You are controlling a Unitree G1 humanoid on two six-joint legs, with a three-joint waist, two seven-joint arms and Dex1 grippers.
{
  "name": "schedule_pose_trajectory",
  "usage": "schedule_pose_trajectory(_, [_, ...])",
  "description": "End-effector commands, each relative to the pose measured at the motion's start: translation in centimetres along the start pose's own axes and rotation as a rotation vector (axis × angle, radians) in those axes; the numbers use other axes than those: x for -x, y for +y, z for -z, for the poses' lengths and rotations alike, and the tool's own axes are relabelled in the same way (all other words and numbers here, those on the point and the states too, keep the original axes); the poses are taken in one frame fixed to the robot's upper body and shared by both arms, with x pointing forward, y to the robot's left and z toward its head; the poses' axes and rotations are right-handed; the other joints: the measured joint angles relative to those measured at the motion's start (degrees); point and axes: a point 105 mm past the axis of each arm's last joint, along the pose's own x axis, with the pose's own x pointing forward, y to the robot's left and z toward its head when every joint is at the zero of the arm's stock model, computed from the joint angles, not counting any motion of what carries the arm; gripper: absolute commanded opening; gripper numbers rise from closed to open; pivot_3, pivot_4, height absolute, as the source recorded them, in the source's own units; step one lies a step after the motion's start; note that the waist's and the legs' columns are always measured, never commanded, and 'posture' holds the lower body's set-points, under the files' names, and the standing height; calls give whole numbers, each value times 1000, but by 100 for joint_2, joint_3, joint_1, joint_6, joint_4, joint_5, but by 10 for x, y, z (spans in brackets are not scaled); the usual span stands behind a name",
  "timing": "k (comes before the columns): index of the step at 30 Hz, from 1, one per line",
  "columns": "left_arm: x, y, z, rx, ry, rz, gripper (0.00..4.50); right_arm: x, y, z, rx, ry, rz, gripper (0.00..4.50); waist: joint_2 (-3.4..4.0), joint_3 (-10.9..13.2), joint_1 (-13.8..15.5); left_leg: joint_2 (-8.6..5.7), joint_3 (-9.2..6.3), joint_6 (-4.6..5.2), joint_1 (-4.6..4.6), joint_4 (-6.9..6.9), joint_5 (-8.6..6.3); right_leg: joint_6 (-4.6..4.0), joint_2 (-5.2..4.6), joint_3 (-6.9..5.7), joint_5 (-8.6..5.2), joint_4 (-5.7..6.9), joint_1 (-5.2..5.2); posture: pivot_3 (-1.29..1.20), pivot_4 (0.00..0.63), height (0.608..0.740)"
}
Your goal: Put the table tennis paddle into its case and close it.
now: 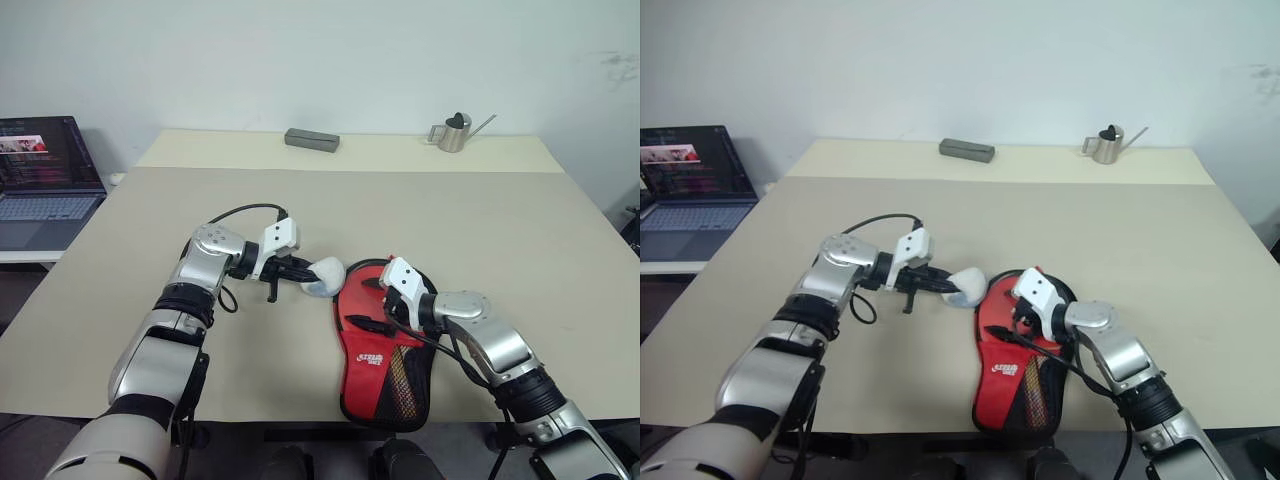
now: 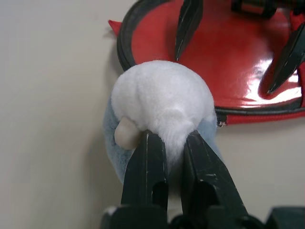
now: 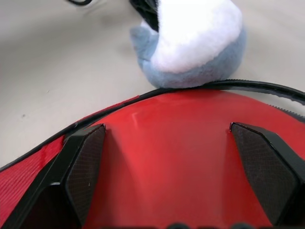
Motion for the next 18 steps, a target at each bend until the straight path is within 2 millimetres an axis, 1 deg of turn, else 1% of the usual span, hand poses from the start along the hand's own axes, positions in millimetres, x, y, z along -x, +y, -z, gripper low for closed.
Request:
schedule_pose_trajectory(1, [3,7,-20,10,-89,-40,53,2,1,56,-107,169,35,4500,-6,-7,0,0,0,0,1,0,0,0,0,0,0,1,0,0,150,740])
schedule_pose_trajectory(5, [0,14,-23,48,-92,-92,53,1,6,68,-128,193,26,4500,-9,-51,0,1,0,0,10,0,0,0,0,2,0,1,7,0,150,740])
schedule_pose_trajectory(8, [-2,19,-19,66,-58,-139,53,0,8,76,-128,215,21,4500,-7,-70,-3,1,0,0,27,-1,0,0,1,2,0,0,25,0,150,740])
schedule_pose_trajectory(11, [-4,23,-12,87,-20,-180,50,-3,9,80,-131,220,24,4500,-5,-72,-5,1,0,2,107,-18,-2,2,1,1,-3,-18,108,0,150,740])
schedule_pose_trajectory(15, [-9,25,-2,99,36,-218,36,-6,11,81,-135,222,26,4500,-9,-82,-6,2,-1,1,118,-16,-2,9,3,2,-6,-15,118,0,150,740])
schedule_pose_trajectory(18, [-13,27,2,101,54,-251,36,-9,13,81,-138,222,25,4500,-8,-91,-8,3,-2,1,121,-16,-1,8,5,4,-6,-11,118,0,150,740])
